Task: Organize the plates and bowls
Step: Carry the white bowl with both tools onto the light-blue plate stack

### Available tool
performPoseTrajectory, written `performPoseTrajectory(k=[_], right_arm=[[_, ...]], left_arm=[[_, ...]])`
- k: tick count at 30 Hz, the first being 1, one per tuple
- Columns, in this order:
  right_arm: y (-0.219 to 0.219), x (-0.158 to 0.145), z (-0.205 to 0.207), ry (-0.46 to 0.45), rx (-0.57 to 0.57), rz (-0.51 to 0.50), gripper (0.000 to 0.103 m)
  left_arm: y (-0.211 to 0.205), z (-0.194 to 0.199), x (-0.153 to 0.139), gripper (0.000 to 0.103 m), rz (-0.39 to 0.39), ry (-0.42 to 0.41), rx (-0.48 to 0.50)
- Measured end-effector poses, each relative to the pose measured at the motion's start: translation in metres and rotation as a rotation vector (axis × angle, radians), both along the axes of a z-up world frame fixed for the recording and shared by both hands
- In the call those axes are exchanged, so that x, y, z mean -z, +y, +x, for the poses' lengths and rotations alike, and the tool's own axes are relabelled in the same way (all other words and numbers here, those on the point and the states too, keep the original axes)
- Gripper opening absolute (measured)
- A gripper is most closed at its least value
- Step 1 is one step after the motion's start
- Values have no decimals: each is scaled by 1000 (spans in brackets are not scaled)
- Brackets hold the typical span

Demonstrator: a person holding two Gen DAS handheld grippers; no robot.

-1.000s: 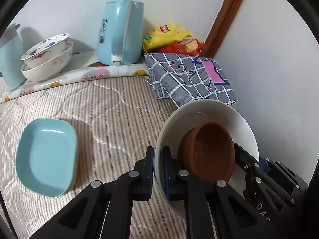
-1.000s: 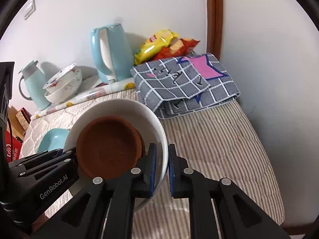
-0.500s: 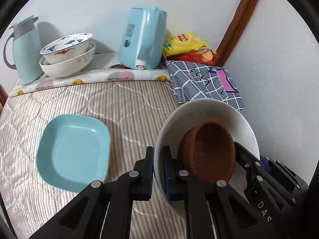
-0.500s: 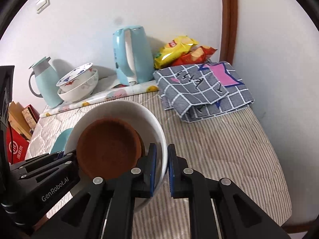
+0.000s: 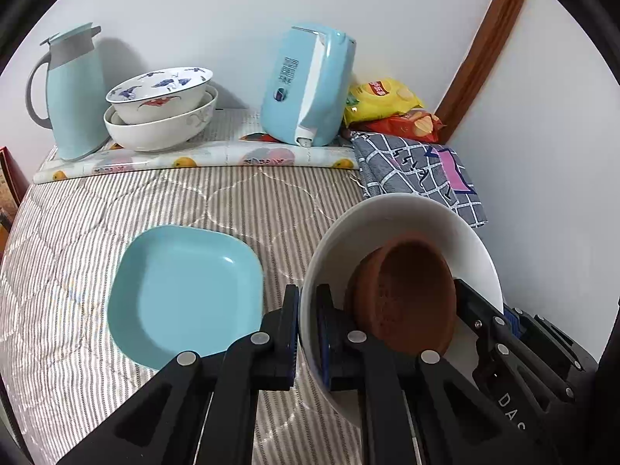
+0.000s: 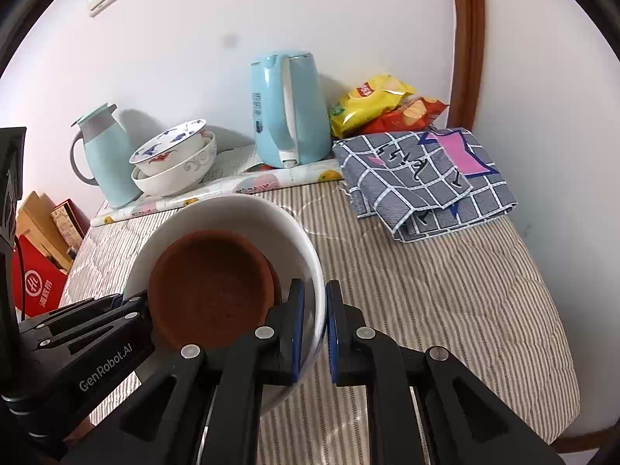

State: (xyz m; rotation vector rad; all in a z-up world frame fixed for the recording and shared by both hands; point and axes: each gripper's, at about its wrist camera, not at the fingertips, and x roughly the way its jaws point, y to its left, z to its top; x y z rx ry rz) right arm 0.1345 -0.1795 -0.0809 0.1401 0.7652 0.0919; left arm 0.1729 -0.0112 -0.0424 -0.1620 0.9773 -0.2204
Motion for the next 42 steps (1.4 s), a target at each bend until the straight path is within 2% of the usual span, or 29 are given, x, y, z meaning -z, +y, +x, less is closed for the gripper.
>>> performPoseTrajectory(k=[21,42], right_arm=[[61,-3,21,-5,-74,-13,10],[103,15,55,33,-110,-14,11]], left_arm=[[60,15,0,9,-5,-3,-80],[101,46,24,9,5,26,-109]])
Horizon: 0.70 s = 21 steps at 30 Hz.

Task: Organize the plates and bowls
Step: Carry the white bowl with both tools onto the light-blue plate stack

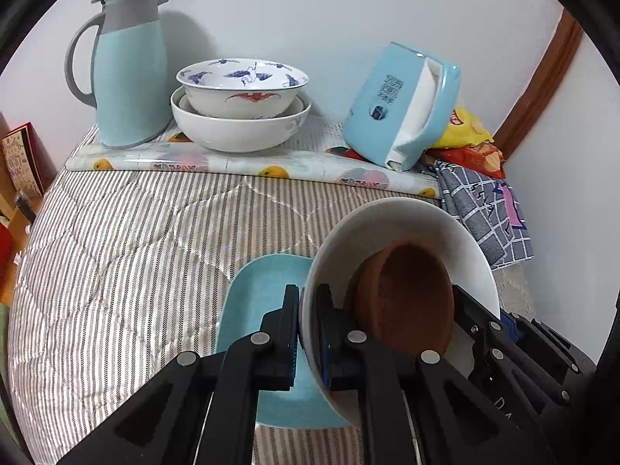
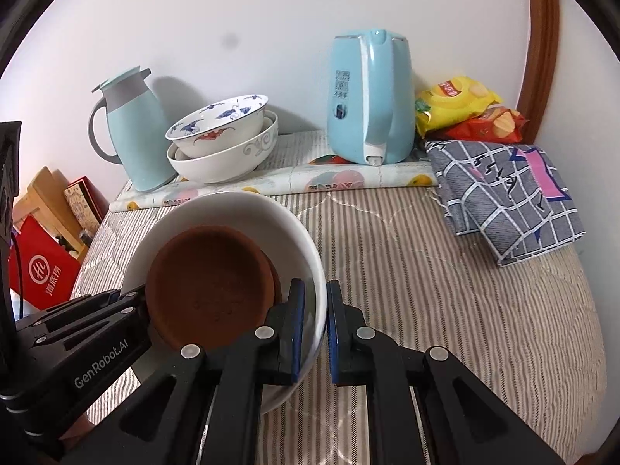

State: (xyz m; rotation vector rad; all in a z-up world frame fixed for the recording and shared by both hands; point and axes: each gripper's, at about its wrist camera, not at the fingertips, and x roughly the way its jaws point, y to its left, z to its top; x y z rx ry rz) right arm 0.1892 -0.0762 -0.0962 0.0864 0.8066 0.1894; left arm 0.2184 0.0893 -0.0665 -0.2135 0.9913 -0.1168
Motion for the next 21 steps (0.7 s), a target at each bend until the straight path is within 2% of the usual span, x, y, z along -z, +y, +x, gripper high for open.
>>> performPoseTrajectory(k=[21], right_arm=[[25,46,21,95,-47,17,11]], left_arm=[[22,10,41,9,22,93,-31]])
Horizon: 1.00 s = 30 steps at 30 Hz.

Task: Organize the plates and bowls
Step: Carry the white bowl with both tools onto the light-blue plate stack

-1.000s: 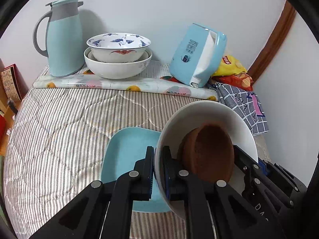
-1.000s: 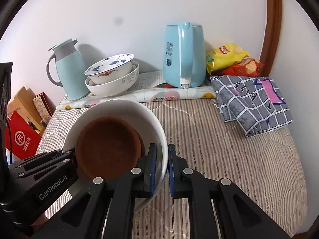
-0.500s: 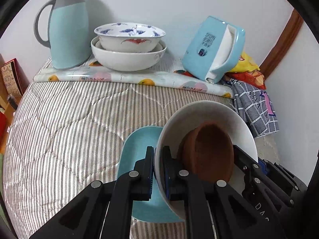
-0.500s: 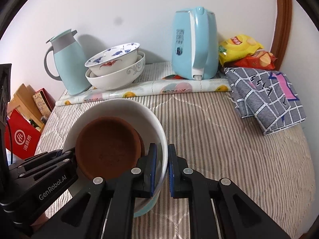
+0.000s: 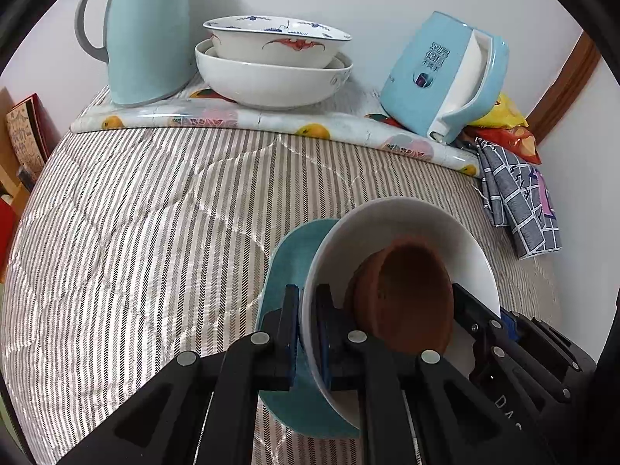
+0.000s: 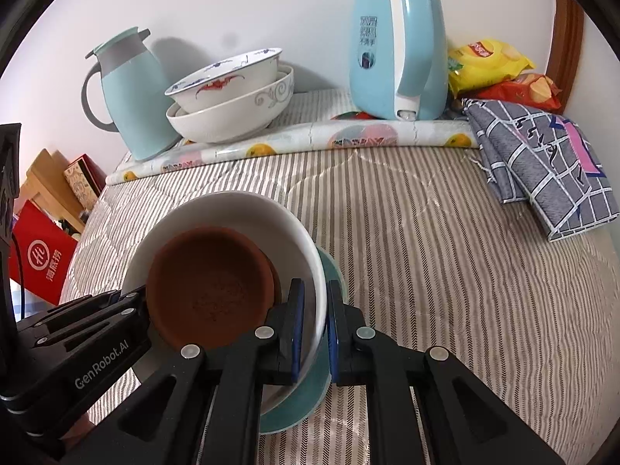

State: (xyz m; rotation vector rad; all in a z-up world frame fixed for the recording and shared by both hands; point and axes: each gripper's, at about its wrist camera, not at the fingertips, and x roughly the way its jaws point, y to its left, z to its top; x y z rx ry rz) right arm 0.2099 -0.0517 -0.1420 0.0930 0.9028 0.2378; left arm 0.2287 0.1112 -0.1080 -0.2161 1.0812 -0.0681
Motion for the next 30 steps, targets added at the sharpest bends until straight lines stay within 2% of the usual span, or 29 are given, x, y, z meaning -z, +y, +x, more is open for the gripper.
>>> performPoseTrajectory(k=[8,24,29,30], right_arm=[[4,11,2,21,-10,-4,11],[4,13,0,21,-33,-2,12],[3,12,-2,33,-39,10,13],[2,12,-3,30,-40,9,13]], left_arm=[[3,-1,9,10,4,6,4],[5,-4,10,12,-6,13,17],[2,-8,6,13,27,6,25],[1,-9,4,16,40,4,23]])
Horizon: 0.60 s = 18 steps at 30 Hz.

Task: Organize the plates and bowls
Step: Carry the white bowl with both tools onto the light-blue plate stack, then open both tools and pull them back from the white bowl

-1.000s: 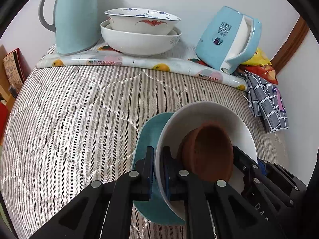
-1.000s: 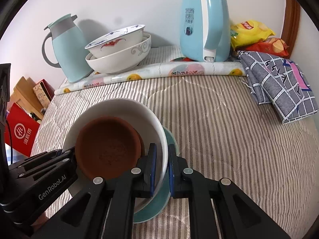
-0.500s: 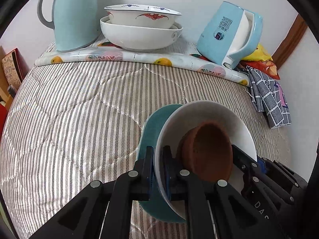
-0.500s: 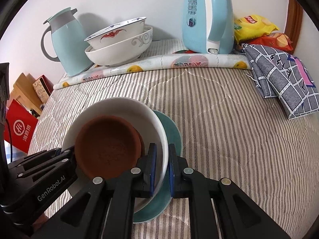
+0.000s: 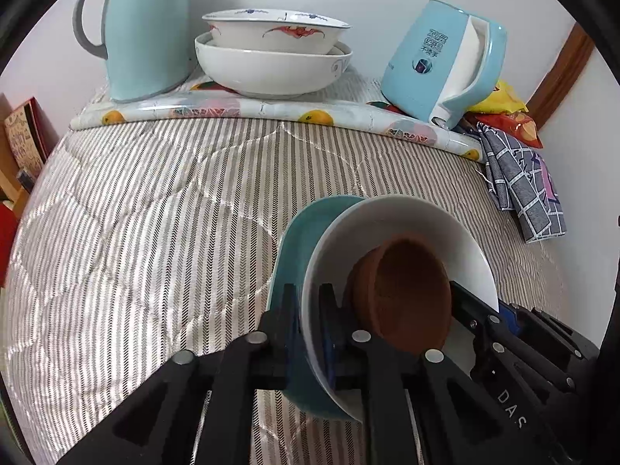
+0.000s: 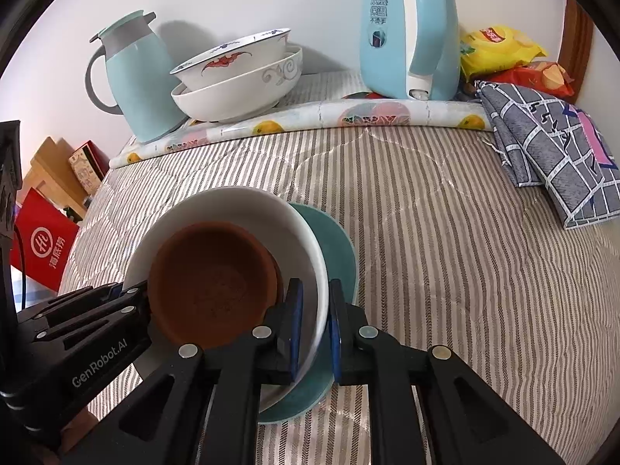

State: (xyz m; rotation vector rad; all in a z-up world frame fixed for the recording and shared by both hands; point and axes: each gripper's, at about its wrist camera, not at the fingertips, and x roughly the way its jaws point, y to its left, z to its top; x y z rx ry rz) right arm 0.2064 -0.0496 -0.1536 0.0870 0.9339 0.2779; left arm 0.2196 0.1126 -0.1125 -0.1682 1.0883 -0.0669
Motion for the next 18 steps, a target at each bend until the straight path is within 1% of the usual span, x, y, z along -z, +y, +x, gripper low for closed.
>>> performPoseTrajectory(k=[1,5,7,11,13,18], right_arm=[[0,-1,-1,-4,-1,-3,13],[-2,-7,-7,-16,-9,-6,15],[-4,-13,-12,-25,-9,-4,22],[-7,-25,-24,-52,-13,-5,29],[-11,-33,-34,-74,-11,-16,37],[-22,-49,-59,-130,7,-42,45]], left_arm=[[-1,-1,-2,17,16,-4,-3],[-1,-9,-10,22,36,-27,-11],[0,-13,-15,23,47,-36,-18],[1,-23,-25,25,52,-50,-31],[0,-30,-30,25,49,-58,-32],[-10,-50,-47,26,50,-98,-30]])
